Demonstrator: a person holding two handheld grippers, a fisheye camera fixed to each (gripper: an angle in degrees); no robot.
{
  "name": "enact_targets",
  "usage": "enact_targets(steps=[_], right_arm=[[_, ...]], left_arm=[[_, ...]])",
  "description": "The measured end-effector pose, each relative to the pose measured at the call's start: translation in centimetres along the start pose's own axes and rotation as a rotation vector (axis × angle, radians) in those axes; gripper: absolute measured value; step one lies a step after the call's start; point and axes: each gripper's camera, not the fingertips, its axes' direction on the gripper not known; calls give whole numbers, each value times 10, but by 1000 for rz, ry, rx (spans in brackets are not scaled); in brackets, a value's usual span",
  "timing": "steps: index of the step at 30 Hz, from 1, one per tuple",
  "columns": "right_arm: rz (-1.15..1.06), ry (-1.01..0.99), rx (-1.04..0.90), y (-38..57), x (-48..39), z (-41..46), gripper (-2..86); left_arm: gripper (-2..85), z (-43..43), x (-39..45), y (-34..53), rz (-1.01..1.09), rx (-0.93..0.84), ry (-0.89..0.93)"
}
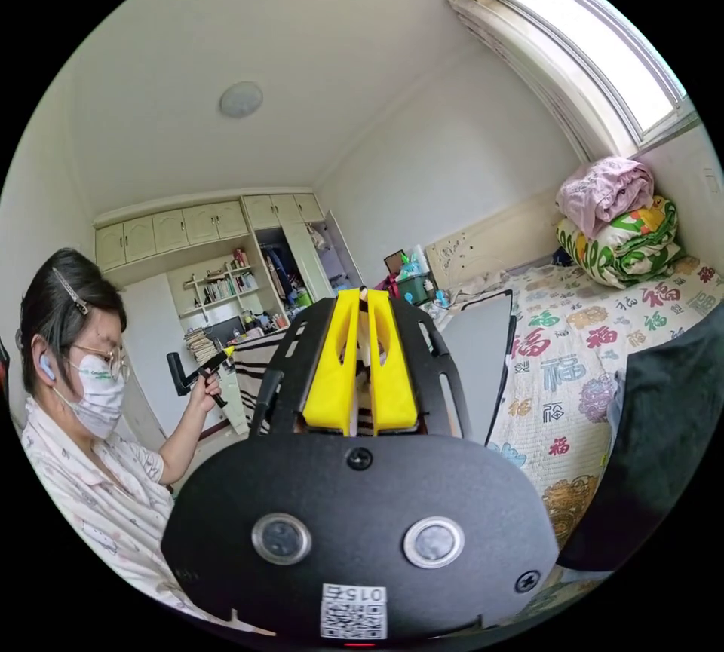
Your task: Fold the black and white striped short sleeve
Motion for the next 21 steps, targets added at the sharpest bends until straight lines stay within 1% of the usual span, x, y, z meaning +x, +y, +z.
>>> enact_targets(steps=[3, 5, 6, 8, 9, 10, 11, 12, 13, 14, 15, 17, 19, 21], right_arm=[[31, 23, -52, -15, 22, 29, 7], [71, 96, -117, -20, 53, 75, 8], [89, 112, -135, -19, 63, 89, 9], [177, 167, -217, -17, 109, 148, 12], [198, 184, -243, -17, 122, 165, 14], [232, 227, -296, -15, 147, 199, 17], [245, 267, -346, -13, 170, 235, 21], [248, 295, -369, -12, 182, 253, 25], [277, 359, -395, -11, 205, 278, 32], [324, 382, -430, -13, 225, 294, 52], [345, 365, -441, -15, 232, 298, 62], [329, 222, -484, -27, 235, 295, 74], [286, 204, -537, -32, 226, 280, 81], [260, 235, -595, -30, 219, 256, 90]], left_arm=[[9, 38, -15, 26, -34, -65, -5], [10, 72, -27, 45, -66, -105, -12], [11, 99, -36, 58, -86, -136, -25], [12, 145, -50, 80, -107, -186, -56], [14, 182, -60, 96, -113, -226, -79], [17, 222, -71, 116, -109, -273, -109], [19, 244, -77, 128, -110, -302, -127], [23, 288, -90, 155, -123, -372, -166], [26, 308, -98, 170, -149, -409, -185], [31, 339, -112, 199, -212, -473, -217], [44, 360, -119, 222, -225, -529, -218], [69, 367, -124, 244, -217, -574, -193], [94, 353, -128, 260, -199, -596, -158], [109, 323, -142, 285, -238, -666, -103]])
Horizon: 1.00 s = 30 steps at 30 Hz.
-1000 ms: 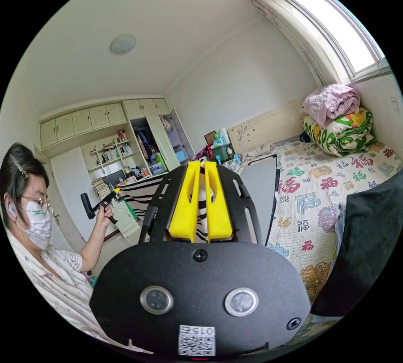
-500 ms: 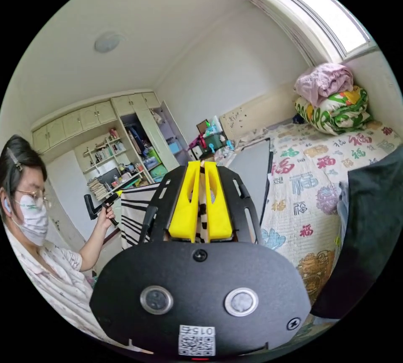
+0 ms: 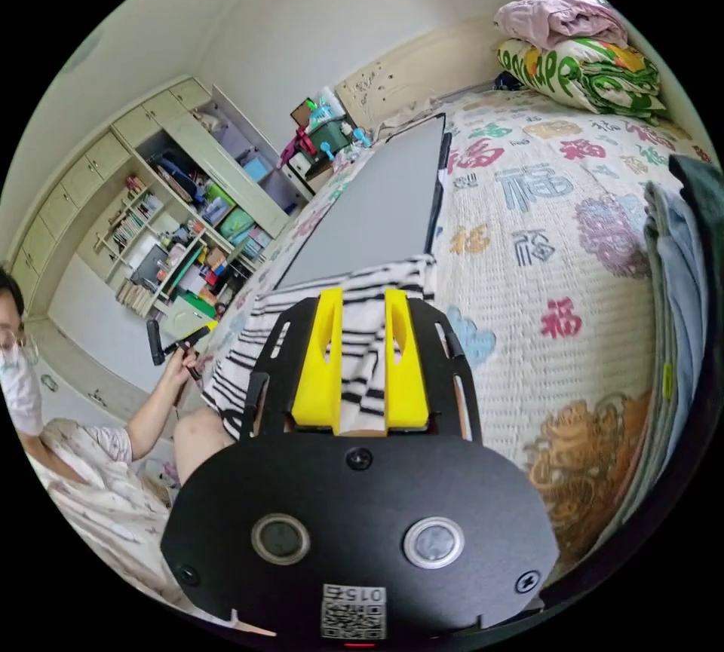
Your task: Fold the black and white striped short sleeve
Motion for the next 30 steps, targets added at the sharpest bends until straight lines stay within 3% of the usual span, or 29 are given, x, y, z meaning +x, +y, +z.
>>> enact_targets(steps=[7, 18, 22, 24, 30], right_arm=[[131, 21, -214, 83, 23, -48, 111], [198, -59, -251, 82, 26, -77, 73], [219, -87, -254, 80, 30, -86, 35], [215, -66, -255, 81, 30, -91, 22], [127, 22, -231, 94, 22, -117, 11]], left_arm=[[120, -2, -40, 100, -127, -205, 235], [106, 51, -19, 110, -172, -253, 385], [76, 67, -13, 100, -183, -276, 406], [11, 69, -2, 93, -167, -292, 388], [-5, 21, 9, 77, -127, -174, 305]])
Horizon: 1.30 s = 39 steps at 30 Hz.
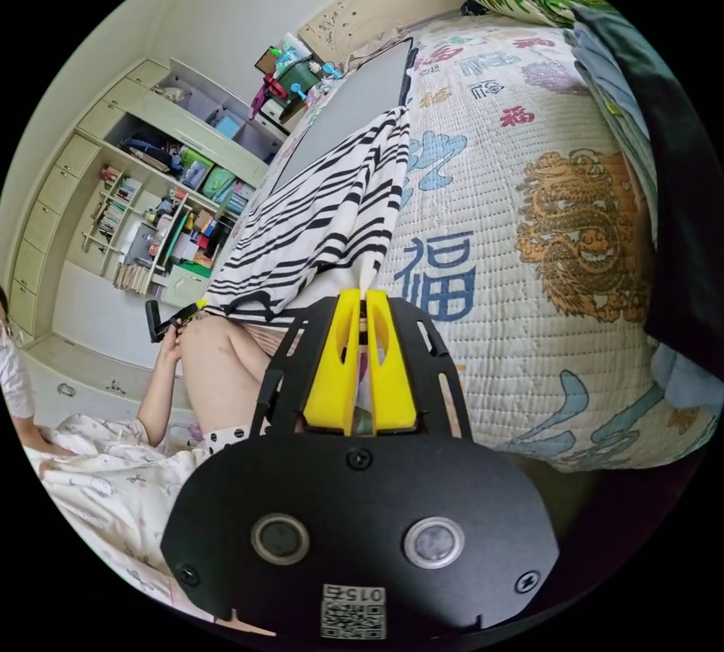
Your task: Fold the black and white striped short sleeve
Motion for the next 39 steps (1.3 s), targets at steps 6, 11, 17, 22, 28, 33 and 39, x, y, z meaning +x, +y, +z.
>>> enact_targets(steps=[6, 11, 17, 22, 28, 33, 39], right_arm=[[-32, 125, -66, 28, 15, 19, 52], [-295, 208, 32, 66, -6, -14, 78], [-750, 61, -57, 88, -60, 9, 99], [-953, 32, -267, 104, -73, 72, 109], [-1046, 143, -424, 134, -61, 122, 106], [-996, 205, -416, 137, -54, 145, 37], [-1021, 156, -466, 89, -76, 150, -6]], left_arm=[[14, 55, 46, -16, 89, -198, -186], [58, 38, 87, -37, 174, -139, -265], [104, 50, 220, -89, 641, -140, -115], [121, 146, 285, -113, 865, -415, -30], [95, 216, 306, -119, 977, -578, -62], [32, 224, 305, -128, 989, -591, -32], [10, 202, 277, -201, 897, -547, 203]])
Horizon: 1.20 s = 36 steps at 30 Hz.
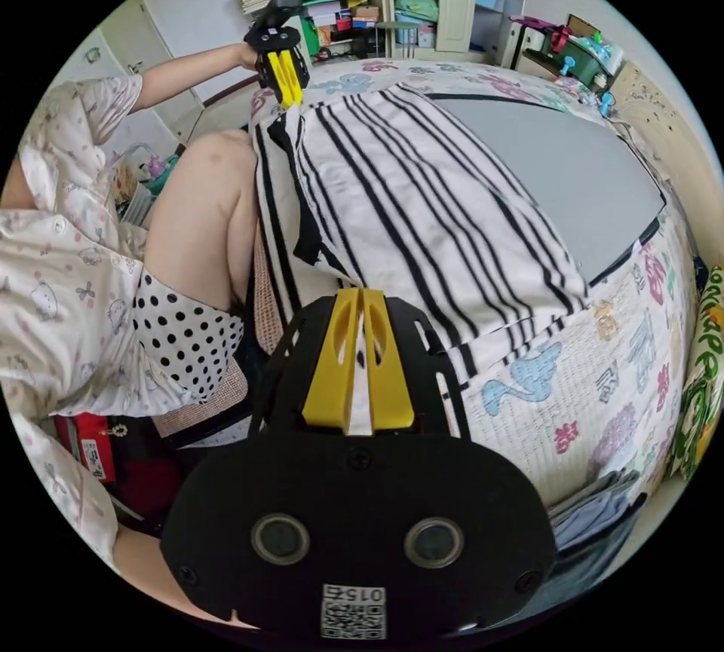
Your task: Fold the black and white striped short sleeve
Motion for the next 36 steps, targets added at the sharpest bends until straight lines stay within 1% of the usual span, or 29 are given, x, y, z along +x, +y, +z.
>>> enact_targets(steps=[2, 3, 4, 5, 6, 7, 8, 9, 10, 11, 12, 13, 14, 16, 17, 18, 21, 24, 26, 28, 30, 31, 32, 34, 35, 36], right_arm=[[45, 81, 40, -46, 53, -37, -7], [74, 126, 60, -61, 71, -48, -6], [186, 239, 112, -96, 114, -72, -5], [341, 342, 195, -131, 159, -99, -1], [411, 383, 246, -146, 179, -111, 0], [556, 434, 363, -168, 211, -134, 7], [716, 421, 480, -180, 234, -150, 18], [764, 389, 525, -184, 239, -155, 25], [759, 308, 596, -193, 239, -158, 41], [684, 252, 624, -202, 225, -153, 59], [639, 235, 619, -205, 215, -147, 63], [540, 216, 580, -211, 193, -128, 73], [451, 212, 521, -214, 173, -103, 79], [375, 237, 415, -217, 155, -61, 92], [349, 255, 350, -222, 150, -36, 104], [347, 257, 324, -225, 150, -25, 111], [317, 246, 240, -250, 155, 12, 131], [312, 261, 156, -279, 174, 37, 136], [318, 243, 66, -297, 197, 53, 135], [325, 241, 14, -306, 212, 58, 128], [333, 214, 17, -312, 227, 52, 99], [358, 210, 19, -316, 240, 44, 63], [364, 176, 27, -318, 253, 34, 38], [410, 146, 43, -318, 280, 11, 19], [453, 151, 77, -313, 302, -13, 15], [480, 166, 99, -308, 315, -27, 14]], left_arm=[[10, -44, -38, -17, -38, 70, -29], [11, -79, -69, -35, -72, 125, -80], [14, -115, -101, -56, -127, 200, -143], [16, -133, -117, -67, -165, 246, -181], [22, -166, -145, -85, -266, 354, -276], [35, -193, -162, -93, -377, 495, -376], [44, -203, -165, -93, -429, 573, -416], [67, -216, -165, -87, -521, 719, -459], [94, -217, -158, -80, -575, 809, -481], [94, -213, -152, -77, -577, 824, -483], [95, -201, -140, -73, -551, 815, -478], [93, -192, -133, -70, -533, 799, -470], [89, -169, -120, -63, -481, 748, -459], [90, -115, -107, -51, -442, 570, -488], [91, -101, -106, -50, -435, 524, -497], [98, -75, -107, -50, -428, 441, -501], [125, -24, -119, -66, -418, 304, -463], [136, 7, -137, -89, -421, 234, -473], [142, 26, -153, -101, -429, 178, -454], [136, 52, -168, -108, -413, 71, -416], [86, 49, -164, -101, -401, 78, -481], [56, 46, -167, -94, -413, 66, -486], [41, 44, -170, -89, -415, 71, -463], [15, 17, -190, -60, -475, 136, -363], [12, 5, -197, -50, -501, 163, -349], [9, -23, -209, -24, -557, 229, -358]])
